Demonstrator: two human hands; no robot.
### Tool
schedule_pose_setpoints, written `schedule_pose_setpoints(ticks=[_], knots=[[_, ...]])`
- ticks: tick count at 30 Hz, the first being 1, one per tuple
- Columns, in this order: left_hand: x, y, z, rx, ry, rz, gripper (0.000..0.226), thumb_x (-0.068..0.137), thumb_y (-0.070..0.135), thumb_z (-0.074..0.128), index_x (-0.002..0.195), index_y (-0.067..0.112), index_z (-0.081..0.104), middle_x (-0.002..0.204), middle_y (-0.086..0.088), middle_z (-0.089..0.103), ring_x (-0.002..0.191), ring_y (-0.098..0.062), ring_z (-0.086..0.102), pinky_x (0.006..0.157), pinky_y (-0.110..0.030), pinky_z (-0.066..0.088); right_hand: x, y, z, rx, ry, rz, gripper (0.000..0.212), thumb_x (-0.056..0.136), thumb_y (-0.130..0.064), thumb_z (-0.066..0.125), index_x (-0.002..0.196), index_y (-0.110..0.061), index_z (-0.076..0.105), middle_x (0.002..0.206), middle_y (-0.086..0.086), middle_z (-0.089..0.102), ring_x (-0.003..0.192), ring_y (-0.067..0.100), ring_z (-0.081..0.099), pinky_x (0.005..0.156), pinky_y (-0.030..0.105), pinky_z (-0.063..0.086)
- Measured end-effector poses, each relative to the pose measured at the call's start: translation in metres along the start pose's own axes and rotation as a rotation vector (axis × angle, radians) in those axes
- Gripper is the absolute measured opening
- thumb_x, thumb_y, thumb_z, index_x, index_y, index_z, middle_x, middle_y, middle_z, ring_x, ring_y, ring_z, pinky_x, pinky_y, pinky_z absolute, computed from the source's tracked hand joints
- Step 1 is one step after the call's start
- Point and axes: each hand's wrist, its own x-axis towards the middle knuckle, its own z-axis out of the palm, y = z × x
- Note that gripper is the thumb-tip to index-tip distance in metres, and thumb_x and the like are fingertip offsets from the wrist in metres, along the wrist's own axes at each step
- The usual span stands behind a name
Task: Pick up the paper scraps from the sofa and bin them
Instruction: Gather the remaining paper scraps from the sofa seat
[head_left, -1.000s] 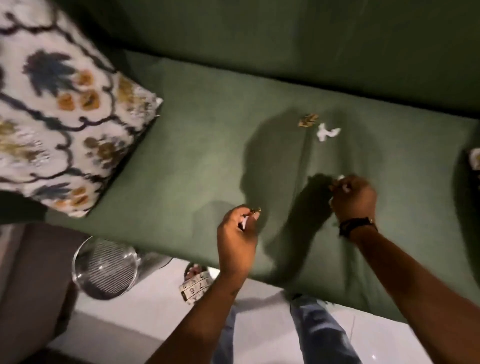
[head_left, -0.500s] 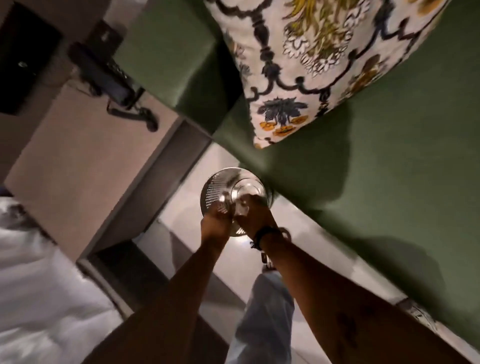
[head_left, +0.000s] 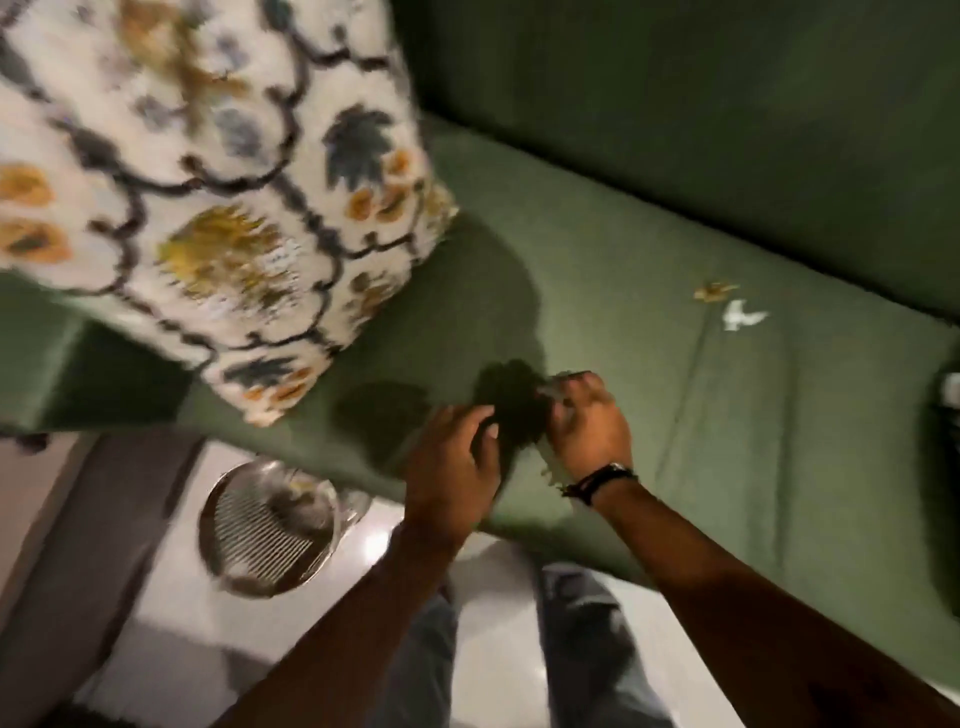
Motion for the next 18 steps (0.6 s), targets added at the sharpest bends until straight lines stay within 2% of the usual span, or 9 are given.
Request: schedule_pose_setpoints(ticks=[2, 5, 8, 11, 14, 16, 18], knots=[[0.034, 0.047, 0.045, 0.050, -0.090, 0.069, 0.027, 0.090, 0.021, 0.062, 0.116, 0.015, 0.068, 0.116, -0.015, 0.068, 0.108, -0.034, 0.064, 0.093, -0.040, 0.052, 0.028, 0.059, -0.043, -0.055, 0.113, 0.197, 0.033, 0.085, -0.009, 0.058, 0.119, -0.008, 0.060, 0.125, 0.020, 0.055, 0.105, 0.038, 0.059, 0.085, 0.040, 0.052], [0.087, 0.095, 0.109, 0.141, -0.274, 0.174, 0.035, 0.090, 0.022, 0.062, 0.125, 0.016, 0.062, 0.125, -0.014, 0.064, 0.117, -0.033, 0.059, 0.102, -0.042, 0.048, 0.070, 0.137, -0.086, -0.071, 0.133, 0.399, 0.047, 0.089, -0.017, 0.061, 0.133, -0.012, 0.047, 0.136, 0.020, 0.042, 0.115, 0.038, 0.053, 0.099, 0.041, 0.046], [0.139, 0.130, 0.177, 0.227, -0.326, 0.245, 0.039, 0.092, 0.022, 0.060, 0.130, 0.014, 0.058, 0.134, -0.017, 0.058, 0.126, -0.037, 0.052, 0.107, -0.048, 0.044, 0.111, 0.197, -0.108, 0.009, 0.114, 0.428, 0.050, 0.089, -0.020, 0.064, 0.135, -0.014, 0.044, 0.134, 0.020, 0.043, 0.115, 0.038, 0.052, 0.102, 0.044, 0.046], [0.181, 0.168, 0.231, 0.223, -0.316, 0.270, 0.045, 0.091, 0.021, 0.064, 0.134, 0.010, 0.054, 0.139, -0.019, 0.053, 0.131, -0.036, 0.048, 0.109, -0.044, 0.041, 0.140, 0.228, -0.112, 0.003, 0.083, 0.380, 0.042, 0.089, -0.023, 0.065, 0.129, -0.017, 0.051, 0.132, 0.015, 0.045, 0.116, 0.033, 0.052, 0.104, 0.044, 0.046], [0.206, 0.188, 0.267, 0.379, -0.321, 0.363, 0.034, 0.086, 0.028, 0.068, 0.119, 0.018, 0.065, 0.130, -0.012, 0.058, 0.121, -0.033, 0.054, 0.095, -0.037, 0.045, 0.157, 0.238, -0.107, -0.075, 0.093, 0.276, 0.021, 0.093, -0.016, 0.056, 0.112, -0.011, 0.064, 0.121, 0.016, 0.054, 0.104, 0.034, 0.058, 0.095, 0.042, 0.050], [0.210, 0.193, 0.269, 0.428, -0.271, 0.365, 0.014, 0.087, 0.026, 0.067, 0.098, 0.018, 0.069, 0.115, -0.009, 0.063, 0.107, -0.030, 0.059, 0.077, -0.033, 0.043, 0.158, 0.231, -0.102, -0.109, 0.079, 0.200, 0.021, 0.094, -0.011, 0.049, 0.103, -0.009, 0.068, 0.113, 0.018, 0.059, 0.095, 0.034, 0.061, 0.084, 0.041, 0.052], [0.203, 0.192, 0.263, 0.351, -0.225, 0.313, 0.009, 0.089, 0.019, 0.065, 0.084, 0.013, 0.069, 0.106, -0.010, 0.065, 0.095, -0.029, 0.062, 0.068, -0.030, 0.038, 0.153, 0.223, -0.104, -0.051, 0.107, 0.205, 0.023, 0.094, -0.009, 0.048, 0.098, -0.008, 0.070, 0.111, 0.017, 0.061, 0.092, 0.034, 0.061, 0.081, 0.041, 0.052]])
